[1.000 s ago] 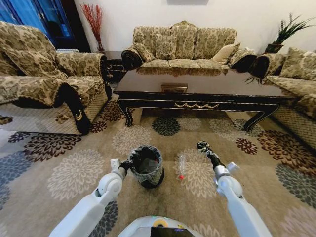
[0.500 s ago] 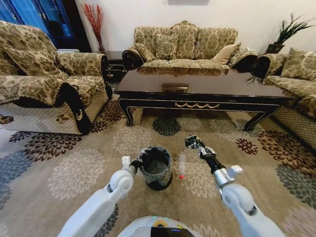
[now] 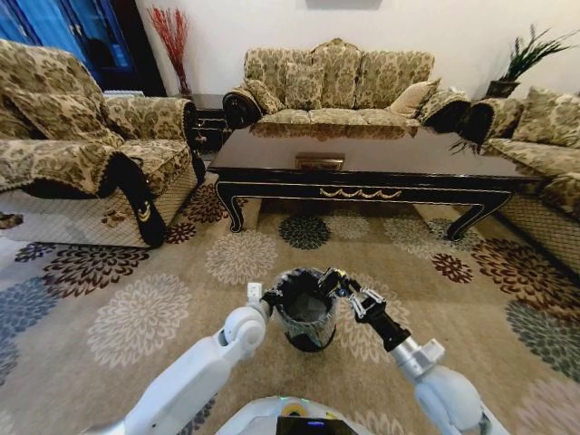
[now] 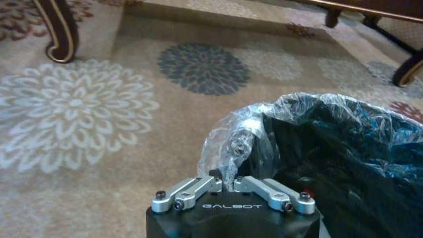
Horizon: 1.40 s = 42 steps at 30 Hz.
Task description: Move to the front of the table and pick up the trash from the floor, then place it into the trash bin.
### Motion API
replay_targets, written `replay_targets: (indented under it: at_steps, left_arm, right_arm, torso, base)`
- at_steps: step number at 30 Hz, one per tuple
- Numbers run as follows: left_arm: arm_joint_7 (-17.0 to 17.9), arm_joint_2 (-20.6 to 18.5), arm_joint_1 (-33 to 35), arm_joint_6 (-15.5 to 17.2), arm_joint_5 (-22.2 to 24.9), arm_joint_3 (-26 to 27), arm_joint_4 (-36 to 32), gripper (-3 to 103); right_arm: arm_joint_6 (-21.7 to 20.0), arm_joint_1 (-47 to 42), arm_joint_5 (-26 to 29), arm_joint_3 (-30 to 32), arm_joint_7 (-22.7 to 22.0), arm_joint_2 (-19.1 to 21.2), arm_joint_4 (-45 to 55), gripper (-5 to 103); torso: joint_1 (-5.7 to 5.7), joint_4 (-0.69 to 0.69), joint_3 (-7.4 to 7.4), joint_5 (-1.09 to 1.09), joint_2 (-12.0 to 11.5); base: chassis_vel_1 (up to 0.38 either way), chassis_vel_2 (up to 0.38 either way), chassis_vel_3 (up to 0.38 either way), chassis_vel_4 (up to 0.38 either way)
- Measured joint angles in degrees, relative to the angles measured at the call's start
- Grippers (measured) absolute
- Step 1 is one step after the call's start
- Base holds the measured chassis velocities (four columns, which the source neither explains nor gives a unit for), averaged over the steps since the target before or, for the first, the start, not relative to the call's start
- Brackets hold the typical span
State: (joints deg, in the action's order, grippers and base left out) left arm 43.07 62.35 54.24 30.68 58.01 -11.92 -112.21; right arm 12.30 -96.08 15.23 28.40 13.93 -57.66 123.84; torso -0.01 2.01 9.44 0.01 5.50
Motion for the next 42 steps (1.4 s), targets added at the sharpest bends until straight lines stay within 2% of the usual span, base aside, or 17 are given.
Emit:
replay_targets:
  at_steps: [2,8,11,12,14,16,20,22,23,25,28,29,32,34,36,38,42]
  left_arm:
    - [0.2,0.7,-0.2,0.1,-0.2,-1.0,0.0,3]
    - [0.3,0.6,0.5,0.2,-0.4,-0.9,-0.3,3]
    - [0.3,0.4,1.6,0.1,-0.7,0.0,-0.6,3]
    - [0.3,0.4,1.6,0.1,-0.7,0.0,-0.6,3]
    - [0.1,0.7,2.5,0.0,-1.1,0.6,-0.7,3]
    - [0.0,0.7,2.8,0.0,-1.4,0.8,-0.7,3]
    - [-0.6,0.5,5.0,-0.1,-2.7,2.2,-0.9,3]
    - [-0.6,0.4,5.3,-0.1,-2.8,2.6,-1.1,3]
    - [-0.8,0.0,5.7,-0.1,-2.8,3.5,-1.4,3]
    - [-0.9,-0.3,6.0,-0.1,-2.9,4.3,-1.8,3]
    - [-1.7,-1.1,8.0,-0.3,-3.4,8.3,-2.6,3]
    - [-1.7,-1.1,8.0,-0.3,-3.4,8.3,-2.6,3]
    - [-2.7,-2.0,10.5,-1.1,-3.6,12.4,-3.5,3]
    - [-3.3,-2.6,11.4,-1.4,-3.8,13.7,-3.7,3]
    - [-6.1,-4.1,14.0,-2.4,-6.4,17.3,-4.0,3]
    - [-6.4,-4.3,14.3,-2.6,-6.8,17.9,-4.0,3]
    - [-7.6,-5.0,16.6,-3.8,-7.5,21.8,-4.3,3]
  right_arm:
    - [1.0,-0.8,-2.1,-0.3,1.3,-0.3,-0.9,16]
    - [1.8,-1.9,-3.4,-0.5,2.6,-0.7,-1.7,13]
    - [1.8,-2.4,-2.9,-0.1,4.4,-1.0,-1.6,27]
    - [1.8,-2.4,-2.9,-0.1,4.4,-1.0,-1.6,27]
    - [1.5,-2.5,-2.6,-0.1,4.6,-1.1,-1.4,38]
    - [1.5,-2.5,-2.6,-0.2,4.7,-1.2,-1.4,38]
    - [1.4,-2.6,-2.5,-0.4,4.6,-1.7,-1.5,60]
    - [1.4,-2.6,-2.5,-0.4,4.6,-1.9,-1.5,60]
    - [1.5,-2.6,-2.4,-0.5,4.4,-2.3,-1.6,70]
    - [1.5,-2.6,-2.4,-0.6,4.1,-2.6,-1.7,70]
    - [0.3,-2.3,0.5,-1.1,2.2,-3.6,-1.0,86]
    - [0.3,-2.3,0.5,-1.1,2.2,-3.6,-1.0,86]
    - [-1.8,-0.3,5.1,-0.9,-1.5,-4.4,-0.6,99]
    - [-2.7,1.0,7.2,-0.7,-3.3,-4.6,-0.9,99]
    - [-4.9,3.3,11.7,0.1,-7.3,-4.8,-1.8,100]
    - [-5.4,3.6,12.4,0.4,-8.0,-4.9,-1.9,100]
    - [-8.0,5.6,15.1,2.2,-12.2,-5.5,-3.5,100]
  torso:
    - [0.00,-0.01,0.00,-0.01,0.0]
    - [0.00,0.00,0.00,-0.01,0.0]
    - [0.00,0.01,0.00,0.00,0.0]
    - [0.00,0.01,0.00,0.00,0.0]
    - [0.00,0.00,0.00,-0.01,0.0]
    - [0.00,0.00,0.00,-0.01,0.0]
    - [0.00,0.01,0.00,-0.01,0.0]
    - [0.00,0.00,0.00,-0.01,0.0]
    - [0.00,0.00,0.00,-0.02,0.0]
    - [0.00,-0.01,0.00,-0.01,0.0]
    - [0.00,-0.01,0.00,-0.01,0.0]
    - [0.00,-0.01,0.00,-0.01,0.0]
    - [0.00,-0.02,0.00,-0.03,0.0]
    - [0.00,-0.01,0.00,-0.03,0.0]
    - [0.00,0.02,0.00,0.00,0.0]
    - [0.00,0.03,0.00,0.00,0.0]
    - [0.00,-0.01,0.00,-0.05,0.0]
  base:
    - [0.000,0.000,0.000,0.000]
    - [0.000,0.000,0.000,0.000]
    - [0.000,0.000,0.000,0.000]
    - [0.000,0.000,0.000,0.000]
    - [0.000,0.000,0.000,0.000]
    - [0.000,0.000,0.000,0.000]
    - [0.000,0.000,0.000,0.000]
    - [0.000,0.000,0.000,0.000]
    - [0.000,0.000,0.000,0.000]
    - [0.000,0.000,0.000,0.000]
    - [0.000,0.000,0.000,0.000]
    - [0.000,0.000,0.000,0.000]
    - [0.000,0.000,0.000,0.000]
    - [0.000,0.000,0.000,0.000]
    - [0.000,0.000,0.000,0.000]
    - [0.000,0.000,0.000,0.000]
    - [0.000,0.000,0.000,0.000]
